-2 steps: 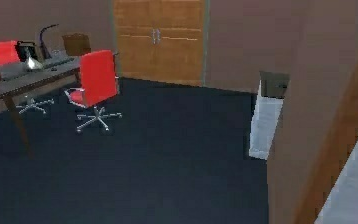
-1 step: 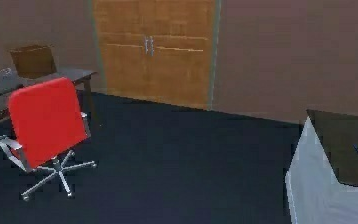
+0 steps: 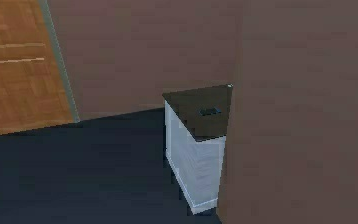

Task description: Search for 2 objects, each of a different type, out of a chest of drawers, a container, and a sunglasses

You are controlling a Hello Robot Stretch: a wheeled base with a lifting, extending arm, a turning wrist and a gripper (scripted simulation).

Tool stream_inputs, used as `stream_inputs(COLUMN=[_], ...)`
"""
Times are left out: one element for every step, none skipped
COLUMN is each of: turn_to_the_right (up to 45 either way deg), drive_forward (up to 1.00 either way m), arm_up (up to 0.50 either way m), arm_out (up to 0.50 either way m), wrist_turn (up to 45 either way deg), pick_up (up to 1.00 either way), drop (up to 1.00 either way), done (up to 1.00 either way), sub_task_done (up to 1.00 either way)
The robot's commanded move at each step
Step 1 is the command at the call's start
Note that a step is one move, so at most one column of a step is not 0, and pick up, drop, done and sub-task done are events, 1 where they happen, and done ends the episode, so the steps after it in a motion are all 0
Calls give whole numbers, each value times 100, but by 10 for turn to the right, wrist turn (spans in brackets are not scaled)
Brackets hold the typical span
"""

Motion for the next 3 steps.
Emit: stream_inputs(turn_to_the_right=[0,270,0], drive_forward=[5,0,0], arm_up=[0,0,0], arm_out=[0,0,0], wrist_turn=[0,0,0], pick_up=[0,0,0], drop=[0,0,0], done=[0,0,100], sub_task_done=[0,0,0])
